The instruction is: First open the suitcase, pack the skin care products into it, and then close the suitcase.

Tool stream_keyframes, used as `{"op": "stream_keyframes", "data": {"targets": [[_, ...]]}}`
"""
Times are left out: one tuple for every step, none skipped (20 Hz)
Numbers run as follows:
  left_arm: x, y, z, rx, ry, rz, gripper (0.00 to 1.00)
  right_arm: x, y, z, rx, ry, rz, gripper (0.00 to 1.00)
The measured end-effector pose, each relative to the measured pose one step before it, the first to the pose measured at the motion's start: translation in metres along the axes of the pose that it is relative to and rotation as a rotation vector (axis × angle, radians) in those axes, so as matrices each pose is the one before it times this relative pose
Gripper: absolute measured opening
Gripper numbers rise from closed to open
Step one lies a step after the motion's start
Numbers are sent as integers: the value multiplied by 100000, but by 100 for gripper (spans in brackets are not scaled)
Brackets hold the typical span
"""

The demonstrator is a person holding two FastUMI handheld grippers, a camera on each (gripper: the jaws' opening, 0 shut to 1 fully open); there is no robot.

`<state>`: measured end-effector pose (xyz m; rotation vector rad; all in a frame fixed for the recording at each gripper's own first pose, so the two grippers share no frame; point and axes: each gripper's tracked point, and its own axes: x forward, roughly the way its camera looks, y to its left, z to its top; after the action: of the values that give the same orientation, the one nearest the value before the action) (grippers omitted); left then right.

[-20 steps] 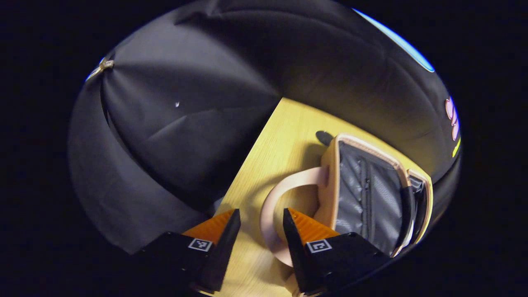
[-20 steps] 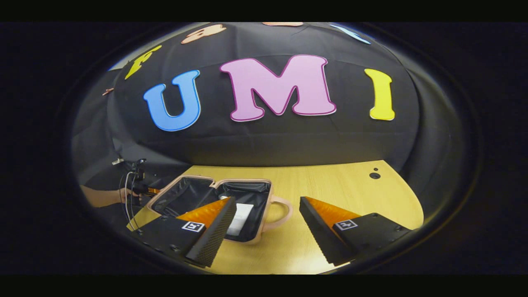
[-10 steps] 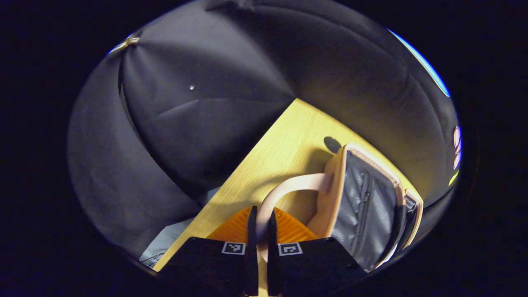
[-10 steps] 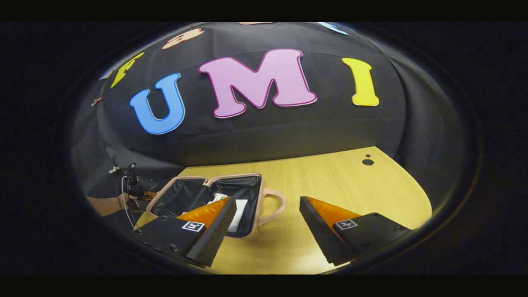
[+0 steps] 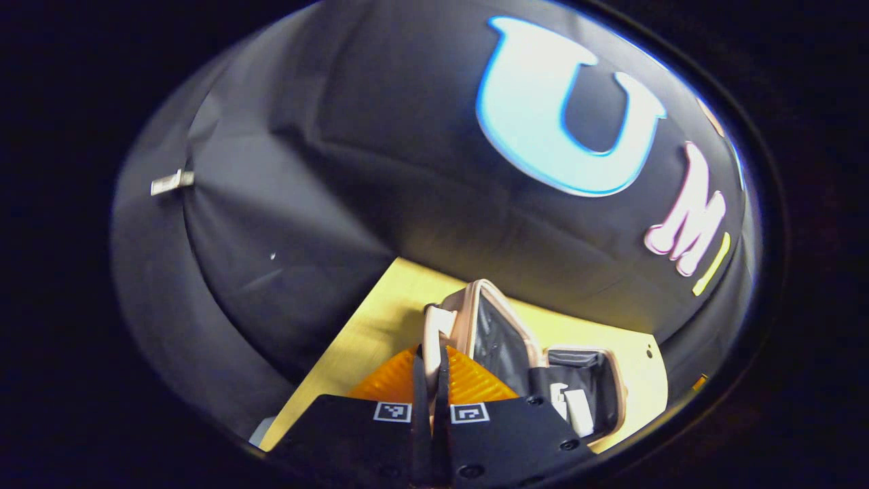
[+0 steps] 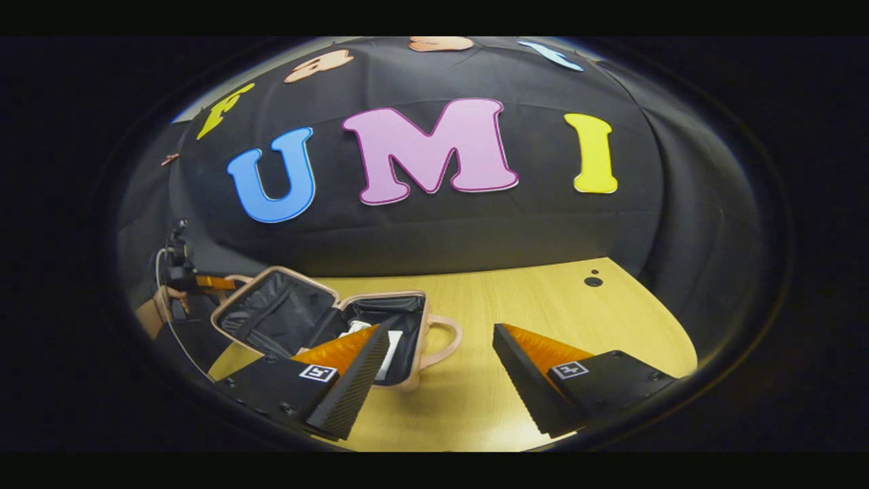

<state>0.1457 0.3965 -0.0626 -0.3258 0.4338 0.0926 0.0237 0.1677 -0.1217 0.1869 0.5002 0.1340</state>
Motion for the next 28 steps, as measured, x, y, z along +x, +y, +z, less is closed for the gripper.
{"op": "stream_keyframes", "data": {"targets": [[-1232,-2499,839,1088,-2133,-3858,6,-575,-477,-25,-728,-356,-671,98],[-1055,-2649,828,1505,-2556,-3481,6,-475,-454,97,-738,-606,-816,98],[-990,-2633,519,836,-1412,-4815,6,-365,-552,-39,-883,-749,-1197,98],[-476,-2967,431,485,-1462,-4680,6,-244,-552,-203,-594,-36,-1113,100],[-124,-2619,173,630,-1089,-3488,6,-430,-518,-57,4,-136,-932,98],[87,-2171,-119,1152,-1045,-3200,6,-281,-370,61,248,1,-625,98],[199,-2331,-123,535,-1309,-2812,6,-341,-339,117,118,-387,-348,98],[424,-2244,32,-392,-1628,-2012,6,-360,-451,240,-313,-463,-604,98],[736,-2224,-329,-1606,-1025,-2210,6,-335,-487,76,-462,-436,-329,98],[623,-2276,-595,-1898,-1196,-2179,6,-427,-608,99,-799,-310,-599,98],[903,-2165,-1012,-2098,-547,-2711,6,-338,-673,37,-836,-202,-392,98],[920,-1752,-1268,-2102,-715,-2046,6,-190,-695,-84,-525,19,-567,98],[975,-1838,-1811,-1208,670,-1911,6,-207,-808,-61,-106,175,-932,98],[1465,-1697,-1821,470,784,-1082,6,-163,-711,0,714,275,-324,98],[1189,-1512,-1950,1102,1587,-253,7,-412,-700,89,959,-425,-226,98],[1455,-1250,-2059,217,957,711,7,162,-884,64,-275,-624,-255,98],[831,-663,-1533,-420,1180,569,6,557,-1194,-230,-2170,-547,-516,98],[1108,-878,-1943,358,1239,1004,6,629,-1195,76,-3128,-475,-1059,98],[1008,-552,-2059,1026,2185,1065,6,552,-947,6,-1975,-381,-18,98],[957,-399,-2180,2166,1892,1221,6,367,-697,32,-399,-319,734,98],[833,-202,-2101,2345,2545,1658,6,238,-676,-66,646,-371,908,98],[1305,-41,-2234,3376,2623,2471,6,173,-735,7,1038,-231,941,98],[813,-147,-1709,2591,2369,2997,7,138,-739,66,894,-101,973,98],[777,-400,-1674,2884,1278,3184,7,107,-673,-203,520,452,1106,98],[674,-66,-915,1451,1080,2604,7,165,-792,-290,32,889,1230,98],[260,-178,-583,492,793,1568,8,236,-735,-145,-831,97,1901,98],[-85,-207,-356,-398,278,1425,10,126,-766,107,-1540,-586,1610,98],[-194,-100,127,-1337,-979,2241,14,48,-931,152,-1472,-510,1111,98]]}}
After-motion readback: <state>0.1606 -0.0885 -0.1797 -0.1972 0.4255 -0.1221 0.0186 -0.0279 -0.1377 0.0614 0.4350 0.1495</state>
